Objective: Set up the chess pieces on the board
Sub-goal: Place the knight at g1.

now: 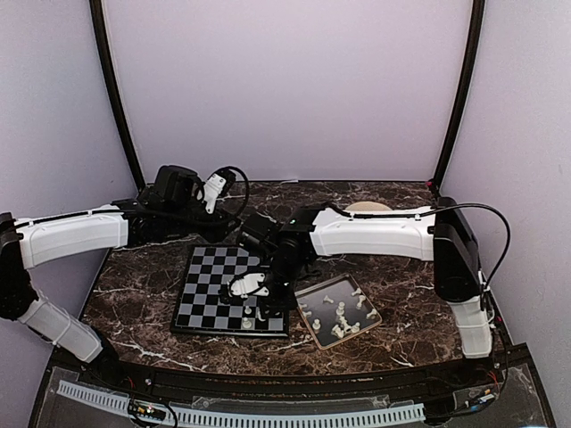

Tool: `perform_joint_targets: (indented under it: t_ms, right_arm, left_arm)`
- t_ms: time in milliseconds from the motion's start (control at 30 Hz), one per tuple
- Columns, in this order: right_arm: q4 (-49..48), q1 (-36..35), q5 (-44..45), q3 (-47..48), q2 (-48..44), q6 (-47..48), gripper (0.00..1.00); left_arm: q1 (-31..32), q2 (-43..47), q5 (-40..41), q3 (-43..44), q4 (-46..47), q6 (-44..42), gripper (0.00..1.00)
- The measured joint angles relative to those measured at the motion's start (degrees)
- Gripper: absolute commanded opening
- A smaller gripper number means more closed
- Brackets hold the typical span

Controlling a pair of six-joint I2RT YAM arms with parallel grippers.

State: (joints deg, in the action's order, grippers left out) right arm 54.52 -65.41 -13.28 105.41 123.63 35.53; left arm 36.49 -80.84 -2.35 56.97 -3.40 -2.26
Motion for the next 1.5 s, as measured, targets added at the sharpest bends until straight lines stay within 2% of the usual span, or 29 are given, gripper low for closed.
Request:
perform_joint_targets:
  t_ms: [233,933,1100,1333,1500]
  right_arm:
    - [1.1,-0.8,0.5,1.0,2.7,0.2,0.13]
    - [1.2,-1.2,1.5,2.6,4.5,0.4,0.17]
    - [1.0,-1.2,1.6,2.6,4.8,0.3,0.21]
    - [0.8,-1.2,1.6,2.6,4.8,0.2,0.33]
    - [0.9,-1.2,1.5,2.6,3.9,0.0,0.34]
  left_arm:
    - [0.0,1.4,3.9,0.0,0.2,0.2,0.46]
    - [0.0,1.4,4.8,0.0,0.3,0.2,0.46]
    - [0.0,1.4,4.8,0.0,0.3,0.2,0.46]
    - [0.0,1.4,4.8,0.0,0.3,0.2,0.46]
    - [0.0,1.4,4.8,-0.1,0.3,0.2,0.46]
